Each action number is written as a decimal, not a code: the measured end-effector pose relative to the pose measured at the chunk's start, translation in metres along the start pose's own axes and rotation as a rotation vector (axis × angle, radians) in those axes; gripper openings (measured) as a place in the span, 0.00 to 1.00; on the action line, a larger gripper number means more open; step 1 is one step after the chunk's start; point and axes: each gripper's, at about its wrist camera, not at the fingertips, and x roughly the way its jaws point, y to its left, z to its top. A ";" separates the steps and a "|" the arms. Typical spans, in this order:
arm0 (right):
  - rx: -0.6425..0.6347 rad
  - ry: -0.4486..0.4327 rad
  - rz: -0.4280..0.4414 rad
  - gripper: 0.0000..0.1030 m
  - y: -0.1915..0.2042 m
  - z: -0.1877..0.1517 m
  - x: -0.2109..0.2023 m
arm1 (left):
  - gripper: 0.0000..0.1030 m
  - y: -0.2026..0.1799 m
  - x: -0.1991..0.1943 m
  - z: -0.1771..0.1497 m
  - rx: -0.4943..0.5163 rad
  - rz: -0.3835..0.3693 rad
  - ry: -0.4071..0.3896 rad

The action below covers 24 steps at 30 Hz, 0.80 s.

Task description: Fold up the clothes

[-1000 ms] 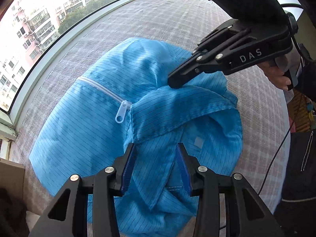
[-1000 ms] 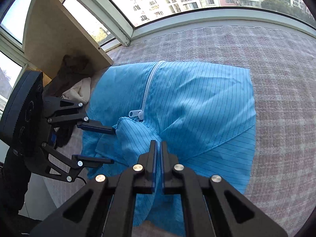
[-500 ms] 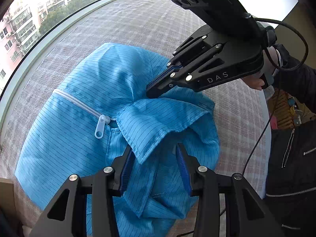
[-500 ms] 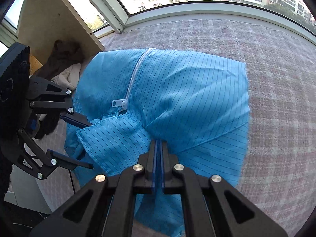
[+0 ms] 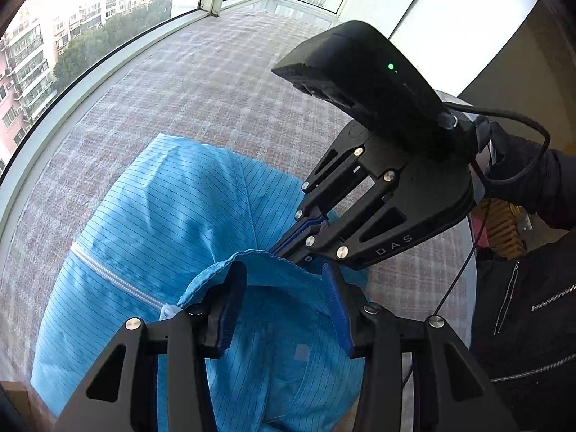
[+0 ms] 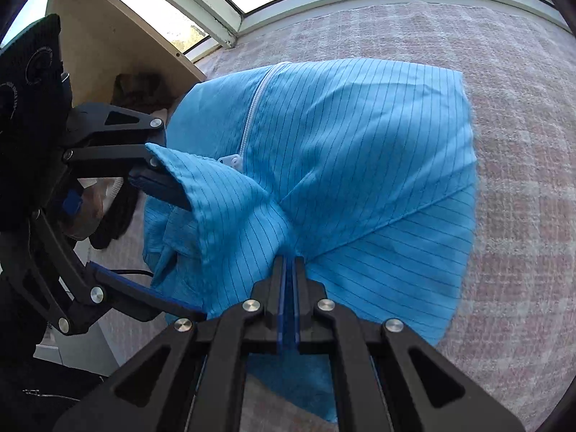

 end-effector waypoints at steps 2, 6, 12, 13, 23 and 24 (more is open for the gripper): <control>-0.010 -0.002 -0.058 0.03 -0.002 -0.007 -0.003 | 0.41 0.012 0.014 0.004 -0.026 -0.002 0.024; -0.017 -0.062 -0.086 0.03 0.005 -0.017 -0.030 | 0.41 0.026 0.024 0.005 -0.071 -0.016 0.031; -0.074 -0.066 -0.125 0.03 0.019 -0.016 -0.028 | 0.41 0.012 0.012 -0.008 -0.037 -0.011 0.034; -0.070 -0.046 -0.117 0.03 0.016 -0.015 -0.018 | 0.41 0.010 0.011 -0.013 -0.041 -0.012 0.039; -0.066 -0.017 0.028 0.03 0.018 -0.012 0.010 | 0.41 -0.021 0.026 -0.027 -0.006 -0.074 0.052; -0.070 -0.011 0.038 0.03 0.020 -0.011 0.011 | 0.40 -0.022 0.024 -0.024 0.001 -0.078 0.047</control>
